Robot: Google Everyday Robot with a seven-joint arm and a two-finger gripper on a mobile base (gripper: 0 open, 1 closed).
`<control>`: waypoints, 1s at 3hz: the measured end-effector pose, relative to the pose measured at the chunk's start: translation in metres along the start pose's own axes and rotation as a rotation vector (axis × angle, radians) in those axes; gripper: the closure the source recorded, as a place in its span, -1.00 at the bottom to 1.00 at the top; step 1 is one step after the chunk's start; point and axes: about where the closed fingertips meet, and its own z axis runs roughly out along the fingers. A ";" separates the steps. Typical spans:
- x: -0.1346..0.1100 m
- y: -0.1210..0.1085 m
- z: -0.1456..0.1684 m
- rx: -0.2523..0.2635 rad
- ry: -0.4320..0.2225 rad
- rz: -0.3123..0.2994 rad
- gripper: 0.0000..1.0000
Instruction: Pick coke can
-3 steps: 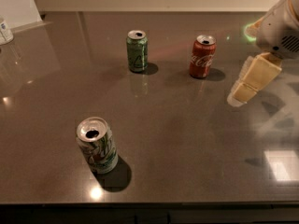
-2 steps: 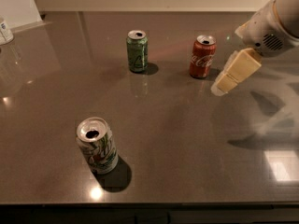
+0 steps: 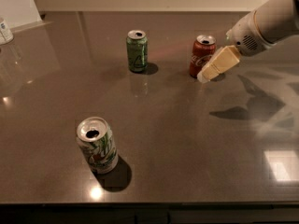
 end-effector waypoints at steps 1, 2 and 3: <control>-0.004 -0.025 0.020 0.009 -0.042 0.047 -1.00; -0.011 -0.040 0.038 -0.009 -0.081 0.074 -1.00; -0.021 -0.051 0.054 -0.032 -0.130 0.094 -0.96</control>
Offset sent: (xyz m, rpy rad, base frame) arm 0.0815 0.0003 -0.0216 0.1667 -0.0126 -0.0509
